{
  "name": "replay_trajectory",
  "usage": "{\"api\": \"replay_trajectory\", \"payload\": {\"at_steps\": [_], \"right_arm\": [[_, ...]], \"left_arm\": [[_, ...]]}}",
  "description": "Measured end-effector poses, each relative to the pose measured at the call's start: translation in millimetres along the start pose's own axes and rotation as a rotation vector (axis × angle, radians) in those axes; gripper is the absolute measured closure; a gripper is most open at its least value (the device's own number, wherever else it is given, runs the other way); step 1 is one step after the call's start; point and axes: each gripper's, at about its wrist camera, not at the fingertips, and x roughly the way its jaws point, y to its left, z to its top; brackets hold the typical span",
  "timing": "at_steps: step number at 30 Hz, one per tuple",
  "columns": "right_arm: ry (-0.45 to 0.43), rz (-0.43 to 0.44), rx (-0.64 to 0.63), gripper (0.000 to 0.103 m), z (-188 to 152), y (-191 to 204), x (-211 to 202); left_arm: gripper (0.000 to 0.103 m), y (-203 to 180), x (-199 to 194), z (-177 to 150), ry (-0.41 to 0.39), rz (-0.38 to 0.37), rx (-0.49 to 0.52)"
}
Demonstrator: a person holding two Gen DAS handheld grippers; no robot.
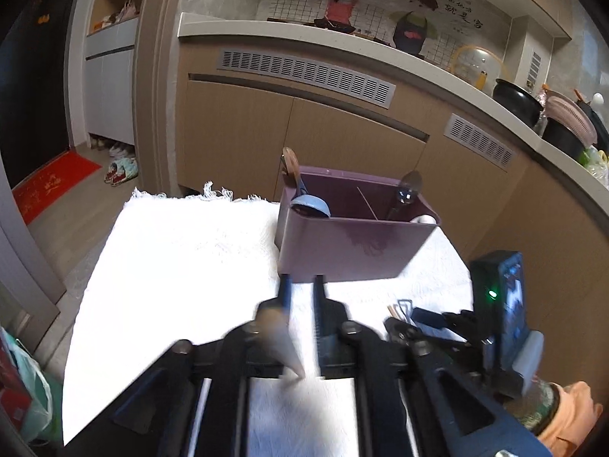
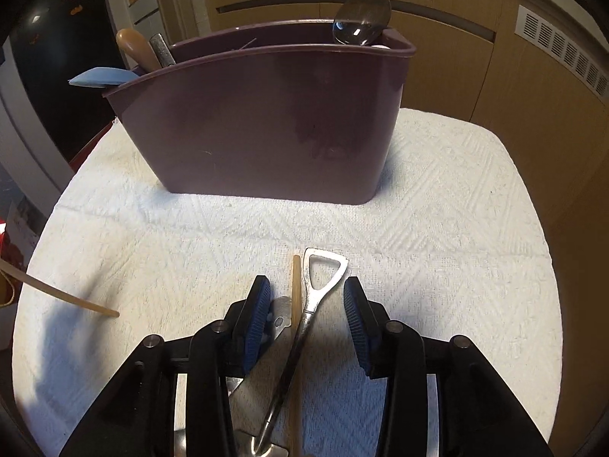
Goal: Organize utensils
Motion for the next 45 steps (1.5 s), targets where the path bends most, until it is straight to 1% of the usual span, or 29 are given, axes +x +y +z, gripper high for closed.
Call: {"api": "replay_trajectory", "payload": {"at_steps": [2, 3, 6, 9, 12, 14, 21, 25, 29, 32, 34, 38, 41, 43, 45], "right_arm": [[0.000, 0.008, -0.008, 0.071, -1.2, -1.8, -0.7], [0.000, 0.004, -0.013, 0.086, -1.3, -3.4, -0.4], [0.013, 0.042, -0.016, 0.096, -3.6, -6.2, -3.3], [-0.003, 0.050, -0.030, 0.098, -6.0, -4.4, -13.8], [-0.029, 0.074, -0.039, 0.101, -6.3, -4.3, -32.1], [-0.057, 0.081, -0.052, 0.101, -5.4, -3.1, -48.7], [-0.186, 0.105, -0.104, 0.102, 2.8, 9.1, -119.0], [-0.261, 0.109, -0.107, 0.102, 14.3, 8.5, -150.0], [-0.342, 0.104, -0.109, 0.102, 35.9, 4.4, -180.1], [-0.393, 0.064, -0.134, 0.102, 62.6, 4.3, -195.7], [-0.425, 0.040, -0.147, 0.102, 80.9, 4.2, -206.8], [-0.465, 0.044, -0.157, 0.102, 114.9, -0.7, -223.0], [-0.471, 0.053, -0.156, 0.102, 138.4, -3.3, -224.2], [-0.468, 0.059, -0.159, 0.102, 150.0, -4.2, -216.8], [-0.469, 0.044, -0.160, 0.102, 159.4, -4.0, -204.0]], "left_arm": [[0.100, -0.9, -1.8, -1.5, -0.007, -0.020, 0.004], [0.101, -0.9, -4.6, -2.4, -0.011, -0.032, 0.007], [0.101, 1.5, -18.7, -2.9, -0.033, -0.072, 0.006], [0.101, 1.7, -35.7, -2.4, -0.060, -0.078, 0.008], [0.101, 0.1, -50.6, 0.2, -0.086, -0.077, 0.020], [0.101, -2.5, -58.5, 3.5, -0.100, -0.081, 0.026], [0.101, -17.1, -71.7, 17.3, -0.102, -0.092, 0.040], [0.101, -35.2, -80.6, 32.3, -0.137, -0.095, 0.088], [0.101, -51.8, -87.5, 57.1, -0.182, -0.093, 0.136], [0.101, -67.0, -88.2, 86.6, -0.227, -0.071, 0.187], [0.101, -75.4, -84.0, 108.2, -0.239, -0.067, 0.203], [0.100, -87.0, -70.2, 145.9, -0.249, -0.061, 0.219], [0.100, -92.5, -52.5, 170.1, -0.244, -0.075, 0.214], [0.100, -93.6, -38.1, 178.6, -0.247, -0.072, 0.216], [0.101, -88.5, -19.7, 183.6, -0.224, -0.081, 0.198]]}}
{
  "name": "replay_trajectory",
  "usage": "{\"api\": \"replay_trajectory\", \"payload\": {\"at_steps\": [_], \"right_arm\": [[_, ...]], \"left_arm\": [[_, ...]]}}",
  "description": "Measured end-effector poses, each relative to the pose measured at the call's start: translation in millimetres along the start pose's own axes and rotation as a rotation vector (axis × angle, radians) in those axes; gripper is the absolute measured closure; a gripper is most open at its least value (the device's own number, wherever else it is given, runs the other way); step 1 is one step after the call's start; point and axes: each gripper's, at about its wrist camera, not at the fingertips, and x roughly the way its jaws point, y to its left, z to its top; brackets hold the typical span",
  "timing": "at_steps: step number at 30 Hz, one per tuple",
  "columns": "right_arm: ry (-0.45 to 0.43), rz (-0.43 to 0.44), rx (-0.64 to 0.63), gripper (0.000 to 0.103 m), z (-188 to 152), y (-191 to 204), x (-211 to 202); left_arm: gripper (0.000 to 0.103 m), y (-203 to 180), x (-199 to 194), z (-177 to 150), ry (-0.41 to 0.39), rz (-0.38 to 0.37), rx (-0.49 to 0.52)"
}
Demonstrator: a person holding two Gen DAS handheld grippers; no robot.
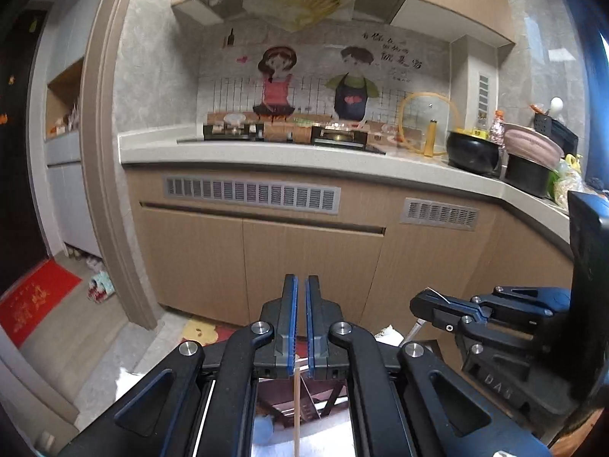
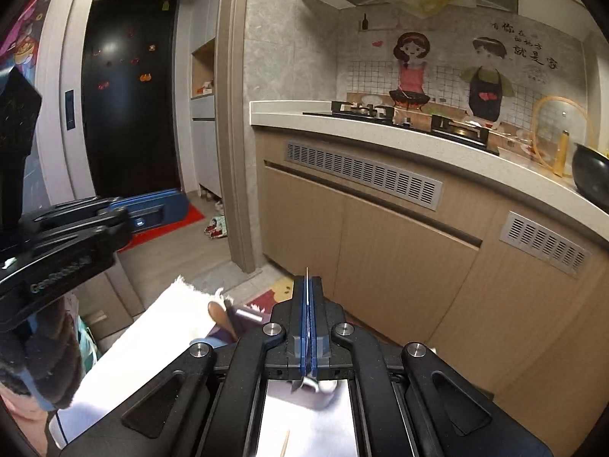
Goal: Organize utensils
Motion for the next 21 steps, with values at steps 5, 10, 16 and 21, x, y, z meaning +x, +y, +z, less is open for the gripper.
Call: {"api": "replay_trajectory", "payload": {"at_steps": [5, 10, 16, 21], "right_arm": [[0.068, -0.009, 0.004, 0.102, -7.3, -8.2, 54.8], [0.148, 0.005, 0.039, 0.102, -26.0, -20.1, 97.7], [0.254, 0.048, 0.081, 0.101, -50.7, -23.0, 135.1], [0.323, 0.047, 0.102, 0.098, -71.4, -27.6, 155.9]], "left_arm": [[0.100, 16.9, 26.5, -25.2, 0.054, -0.007, -0.033], [0.100, 24.9, 39.3, -77.1, 0.176, -0.028, -0.012], [0.081, 22.4, 48.0, -142.7, 0.359, -0.110, -0.006], [0.058, 6.7, 47.0, -184.1, 0.450, -0.172, -0.011]]}}
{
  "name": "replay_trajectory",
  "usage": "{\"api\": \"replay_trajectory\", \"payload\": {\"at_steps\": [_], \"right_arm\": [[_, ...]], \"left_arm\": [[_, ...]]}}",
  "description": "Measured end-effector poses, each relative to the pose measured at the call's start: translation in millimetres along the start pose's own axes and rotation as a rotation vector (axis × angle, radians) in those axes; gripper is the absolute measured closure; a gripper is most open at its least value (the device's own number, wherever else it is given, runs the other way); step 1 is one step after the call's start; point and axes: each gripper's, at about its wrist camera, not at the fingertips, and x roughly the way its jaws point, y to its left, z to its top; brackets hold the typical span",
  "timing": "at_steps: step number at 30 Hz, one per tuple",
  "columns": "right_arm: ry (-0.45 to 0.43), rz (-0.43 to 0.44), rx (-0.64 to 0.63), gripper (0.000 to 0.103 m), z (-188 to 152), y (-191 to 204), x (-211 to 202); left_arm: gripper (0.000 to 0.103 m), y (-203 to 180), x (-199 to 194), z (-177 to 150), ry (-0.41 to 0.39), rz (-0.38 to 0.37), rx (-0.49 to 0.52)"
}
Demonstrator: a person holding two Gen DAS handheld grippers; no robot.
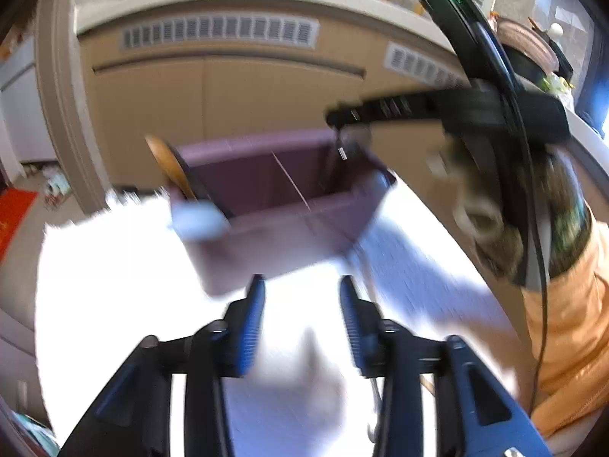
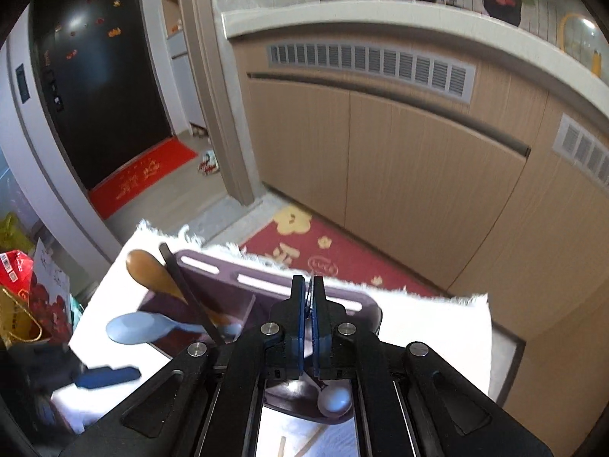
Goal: Organize utensils
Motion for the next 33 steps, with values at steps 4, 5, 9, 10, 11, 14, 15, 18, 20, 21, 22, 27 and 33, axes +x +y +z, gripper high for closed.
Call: {"api": "replay_trajectory", "payload": {"at_steps": [4, 5, 9, 10, 11, 14, 15, 18, 20, 21, 22, 27, 33], "right_arm": [[-0.012, -0.035, -0.008, 0.091, -11.0, -5.1, -4.3], [-0.026, -0.050, -0.012, 0.089, -15.1, -6.1, -10.6], [-0.083, -0.101, -0.013, 0.076, -33.6, -8.9, -40.2], [-0.093, -0.106, -0.014, 0.072, -41.4, -10.1, -48.3], [-0.097, -0.108, -0.014, 0.071, -46.9, -10.5, -53.8], [-0.090, -0.120, -0.013, 0.071, -65.1, -12.6, -64.5], [-0.086, -0.122, -0.010, 0.071, -71.2, -13.3, -67.2], [-0.069, -0.120, 0.012, 0.065, -90.9, -15.5, -72.0], [-0.060, -0.116, 0.027, 0.063, -105.3, -17.6, -73.7], [-0.055, -0.122, 0.037, 0.063, -118.2, -18.5, -73.9], [-0.052, -0.129, 0.044, 0.063, -126.2, -19.4, -73.7], [-0.010, -0.100, 0.123, 0.063, -172.0, -29.5, -72.8], [-0.010, -0.148, 0.179, 0.063, -206.0, -48.3, -83.6]], "left_arm": [[0.050, -13.2, 9.3, -20.8, 0.048, -0.036, 0.010], [0.049, -16.4, 9.6, -24.4, 0.053, -0.037, 0.015], [0.043, -18.2, 9.7, -33.8, 0.065, -0.042, -0.017], [0.042, -19.7, 10.9, -36.5, 0.073, -0.045, -0.023], [0.042, -22.8, 12.5, -39.8, 0.086, -0.049, -0.023], [0.042, -38.6, 15.8, -49.3, 0.111, -0.069, 0.006], [0.042, -44.1, 16.6, -53.4, 0.117, -0.073, 0.018], [0.043, -57.6, 20.7, -58.4, 0.129, -0.068, 0.045], [0.051, -61.3, 24.7, -57.7, 0.125, -0.049, 0.050], [0.055, -61.7, 27.5, -55.7, 0.123, -0.034, 0.048], [0.061, -61.9, 32.1, -51.7, 0.126, -0.020, 0.044], [0.071, -50.6, 67.2, -17.7, 0.178, 0.028, -0.021], [0.071, -55.2, 102.5, 18.2, 0.210, 0.138, -0.042]]}}
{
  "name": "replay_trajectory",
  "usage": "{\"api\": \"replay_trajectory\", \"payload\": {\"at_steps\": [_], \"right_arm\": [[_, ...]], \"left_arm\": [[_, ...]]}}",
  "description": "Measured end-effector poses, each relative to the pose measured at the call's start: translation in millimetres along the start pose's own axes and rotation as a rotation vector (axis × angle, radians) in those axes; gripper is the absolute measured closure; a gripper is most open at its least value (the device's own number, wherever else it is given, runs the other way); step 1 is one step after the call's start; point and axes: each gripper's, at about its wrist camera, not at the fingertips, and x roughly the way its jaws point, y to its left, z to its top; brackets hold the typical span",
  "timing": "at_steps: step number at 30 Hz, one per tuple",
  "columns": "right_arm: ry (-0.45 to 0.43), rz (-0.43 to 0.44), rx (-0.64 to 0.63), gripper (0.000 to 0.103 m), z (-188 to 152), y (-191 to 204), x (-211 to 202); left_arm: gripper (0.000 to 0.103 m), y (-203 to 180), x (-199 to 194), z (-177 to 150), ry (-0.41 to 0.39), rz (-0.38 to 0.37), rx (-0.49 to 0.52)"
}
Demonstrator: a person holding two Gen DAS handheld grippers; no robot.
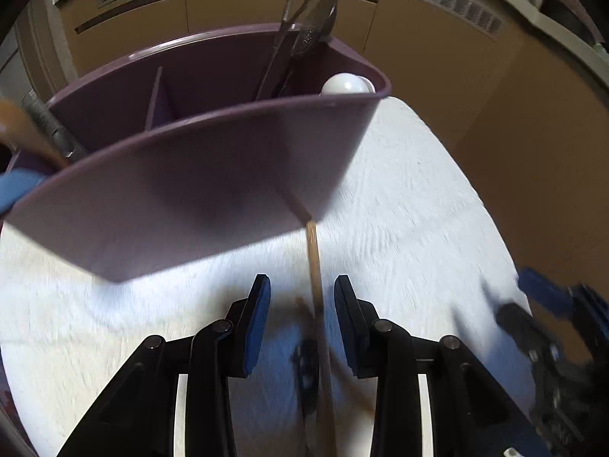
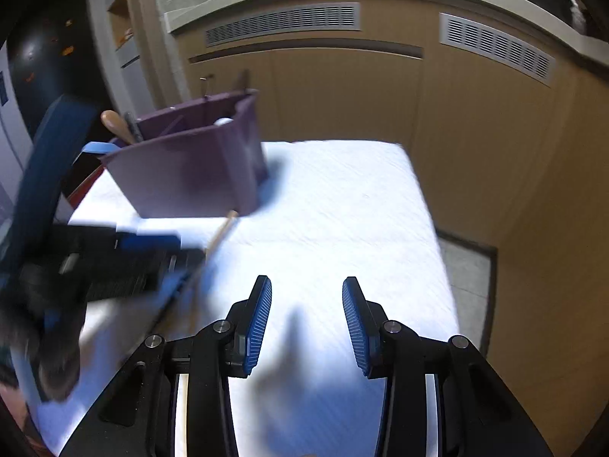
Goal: Organize utensils
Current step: 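Grasp a wooden chopstick with the left gripper while the right grasps the dark smiley-face spoon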
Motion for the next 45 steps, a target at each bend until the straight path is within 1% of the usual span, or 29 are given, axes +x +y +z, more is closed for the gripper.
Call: {"api": "replay_trajectory", "payload": {"at_steps": [3, 5, 7, 9, 10, 11, 14, 18, 22, 25, 29, 30, 32, 35, 38, 42, 45], "right_arm": [[-0.017, -0.008, 0.002, 0.063, -7.4, -8.5, -7.4], [-0.021, -0.011, 0.004, 0.062, -8.0, -11.7, -8.7], [-0.017, -0.006, 0.010, 0.062, -8.7, -14.1, -7.8], [-0.011, -0.003, 0.013, 0.062, -6.0, -14.2, -4.6], [-0.006, -0.001, 0.011, 0.062, -5.7, -13.4, -3.2], [-0.003, 0.001, 0.009, 0.062, -5.3, -12.1, -2.0], [0.003, 0.004, -0.008, 0.062, -4.7, -5.6, -1.1], [0.022, 0.020, -0.031, 0.062, -4.4, 3.1, 1.7], [0.060, 0.049, -0.071, 0.062, -4.0, 20.5, 11.0], [0.090, 0.088, -0.113, 0.062, -2.8, 41.4, 17.3], [0.130, 0.148, -0.150, 0.062, -0.9, 70.9, 24.8], [0.137, 0.158, -0.156, 0.062, -0.9, 76.0, 26.4], [0.160, 0.179, -0.180, 0.062, -0.7, 92.1, 30.3], [0.197, 0.200, -0.198, 0.062, -1.1, 112.3, 38.5], [0.237, 0.196, -0.180, 0.062, 0.6, 128.1, 50.9], [0.281, 0.197, -0.129, 0.062, 3.4, 142.5, 68.1], [0.256, 0.144, -0.131, 0.062, 8.0, 152.6, 74.8]], "left_arm": [[0.071, -6.2, 10.9, 8.5, 0.016, 0.037, 0.015], [0.073, -9.4, 17.0, 9.9, 0.027, 0.057, 0.023], [0.075, -11.6, 17.8, 9.7, 0.012, 0.072, 0.042], [0.084, -14.4, 15.3, 6.4, -0.004, 0.078, 0.065], [0.095, -15.4, 12.4, 3.4, -0.014, 0.081, 0.078], [0.097, -14.8, 10.5, 1.4, -0.021, 0.084, 0.084], [0.097, -3.6, -2.9, -9.2, -0.042, 0.048, 0.056], [0.097, 16.7, -40.9, -30.1, -0.113, 0.003, 0.003], [0.097, 36.6, -90.3, -54.4, -0.217, -0.005, -0.042], [0.097, 55.7, -117.8, -71.0, -0.274, -0.006, -0.081], [0.096, 80.4, -143.4, -90.2, -0.331, -0.009, -0.113], [0.096, 92.7, -143.2, -93.8, -0.339, -0.009, -0.122], [0.094, 101.9, -136.6, -97.9, -0.354, 0.007, -0.133], [0.093, 109.9, -137.9, -113.5, -0.369, 0.057, -0.153], [0.093, 130.1, -129.6, -123.0, -0.358, 0.033, -0.223], [0.093, 150.8, -126.0, -133.8, -0.368, 0.013, -0.271], [0.093, 159.5, -125.3, -139.0, -0.370, -0.003, -0.293]]}}
